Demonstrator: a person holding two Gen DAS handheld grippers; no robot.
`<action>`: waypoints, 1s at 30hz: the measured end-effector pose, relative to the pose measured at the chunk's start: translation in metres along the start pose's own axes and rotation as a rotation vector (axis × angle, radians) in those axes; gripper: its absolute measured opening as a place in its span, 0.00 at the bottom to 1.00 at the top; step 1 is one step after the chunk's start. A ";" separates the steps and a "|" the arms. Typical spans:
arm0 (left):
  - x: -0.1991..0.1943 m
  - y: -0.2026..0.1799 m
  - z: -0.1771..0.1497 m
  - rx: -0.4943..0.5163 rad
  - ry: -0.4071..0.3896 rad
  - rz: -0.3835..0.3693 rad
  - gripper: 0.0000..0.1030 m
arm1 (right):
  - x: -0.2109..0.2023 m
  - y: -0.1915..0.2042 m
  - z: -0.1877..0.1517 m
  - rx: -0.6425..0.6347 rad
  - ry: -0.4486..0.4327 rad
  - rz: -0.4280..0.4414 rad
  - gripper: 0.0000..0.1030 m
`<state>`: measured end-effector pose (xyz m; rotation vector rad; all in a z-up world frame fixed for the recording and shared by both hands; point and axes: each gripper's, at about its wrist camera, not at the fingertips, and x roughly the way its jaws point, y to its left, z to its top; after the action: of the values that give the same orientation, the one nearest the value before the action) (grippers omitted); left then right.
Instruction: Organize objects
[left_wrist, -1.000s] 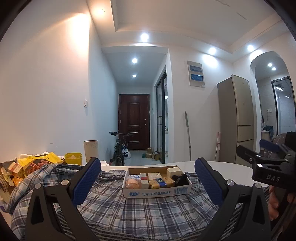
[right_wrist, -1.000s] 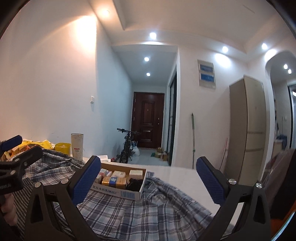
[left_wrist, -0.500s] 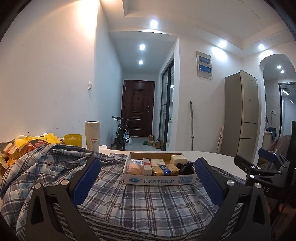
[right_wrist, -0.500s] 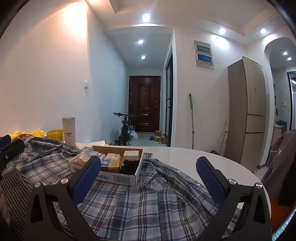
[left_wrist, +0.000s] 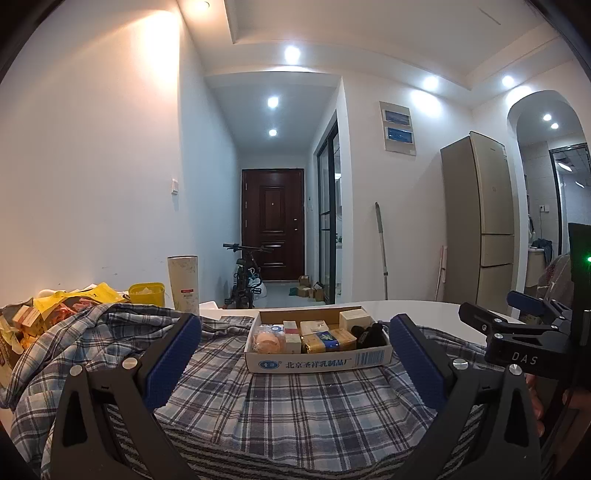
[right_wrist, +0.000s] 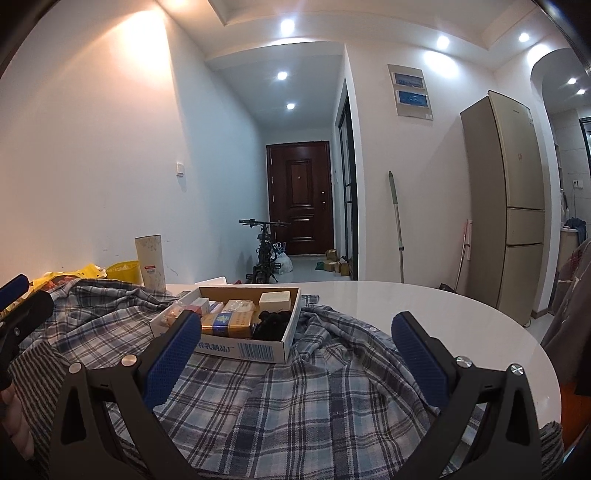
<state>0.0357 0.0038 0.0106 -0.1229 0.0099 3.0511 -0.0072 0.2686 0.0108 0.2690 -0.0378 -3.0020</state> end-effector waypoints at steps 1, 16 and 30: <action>0.000 0.000 0.000 0.001 0.002 0.000 1.00 | 0.001 0.001 0.000 -0.004 0.002 -0.002 1.00; 0.001 0.001 0.001 -0.006 0.007 0.011 1.00 | 0.001 0.003 -0.001 0.001 0.003 -0.013 1.00; 0.002 0.006 0.000 -0.027 0.019 0.041 1.00 | 0.001 0.001 -0.003 0.005 0.008 -0.023 1.00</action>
<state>0.0334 -0.0016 0.0101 -0.1562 -0.0275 3.0916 -0.0073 0.2679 0.0082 0.2844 -0.0409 -3.0241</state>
